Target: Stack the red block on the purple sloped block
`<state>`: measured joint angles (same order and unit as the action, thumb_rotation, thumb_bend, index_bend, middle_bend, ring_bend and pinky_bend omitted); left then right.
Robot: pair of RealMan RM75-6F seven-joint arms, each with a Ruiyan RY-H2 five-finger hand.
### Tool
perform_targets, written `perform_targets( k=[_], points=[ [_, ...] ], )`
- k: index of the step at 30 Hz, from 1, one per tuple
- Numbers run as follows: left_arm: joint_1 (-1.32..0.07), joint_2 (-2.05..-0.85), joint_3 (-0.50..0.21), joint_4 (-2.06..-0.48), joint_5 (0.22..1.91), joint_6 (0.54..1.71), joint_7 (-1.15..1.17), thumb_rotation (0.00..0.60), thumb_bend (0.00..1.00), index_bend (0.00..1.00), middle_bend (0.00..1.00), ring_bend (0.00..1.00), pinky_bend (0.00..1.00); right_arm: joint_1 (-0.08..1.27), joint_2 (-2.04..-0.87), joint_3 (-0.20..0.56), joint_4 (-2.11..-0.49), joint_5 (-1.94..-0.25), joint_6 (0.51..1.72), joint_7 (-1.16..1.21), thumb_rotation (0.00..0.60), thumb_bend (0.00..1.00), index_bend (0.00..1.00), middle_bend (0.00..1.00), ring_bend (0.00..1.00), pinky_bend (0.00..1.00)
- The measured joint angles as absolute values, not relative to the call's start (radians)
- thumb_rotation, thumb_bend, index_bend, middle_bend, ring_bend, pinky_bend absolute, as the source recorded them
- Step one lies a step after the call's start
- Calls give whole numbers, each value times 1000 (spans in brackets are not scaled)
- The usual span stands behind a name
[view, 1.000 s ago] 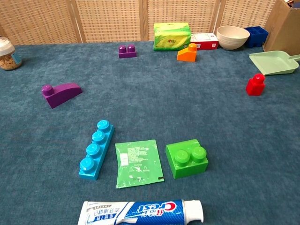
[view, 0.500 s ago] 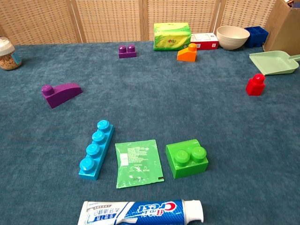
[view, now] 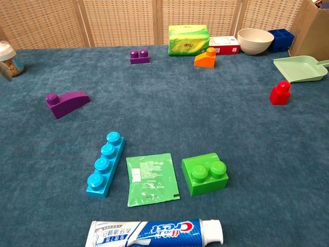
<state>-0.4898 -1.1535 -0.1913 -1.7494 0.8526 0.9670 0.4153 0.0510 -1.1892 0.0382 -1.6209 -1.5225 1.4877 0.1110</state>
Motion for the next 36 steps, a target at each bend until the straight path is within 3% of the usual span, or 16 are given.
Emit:
perform_targets(
  k=[23, 36],
  points=[
    [-736, -1283, -207, -1684, 451, 910, 510, 600, 321, 257, 99, 0, 0, 47, -1187, 29, -1616, -1525, 1477, 152, 600, 198, 405, 264, 48, 54],
    [-815, -1341, -186, -1623, 352, 911, 529, 600, 321, 240, 88, 0, 0, 35, -1179, 19, -1617, -1532, 1486, 191, 600, 197, 407, 263, 44, 54]
  ],
)
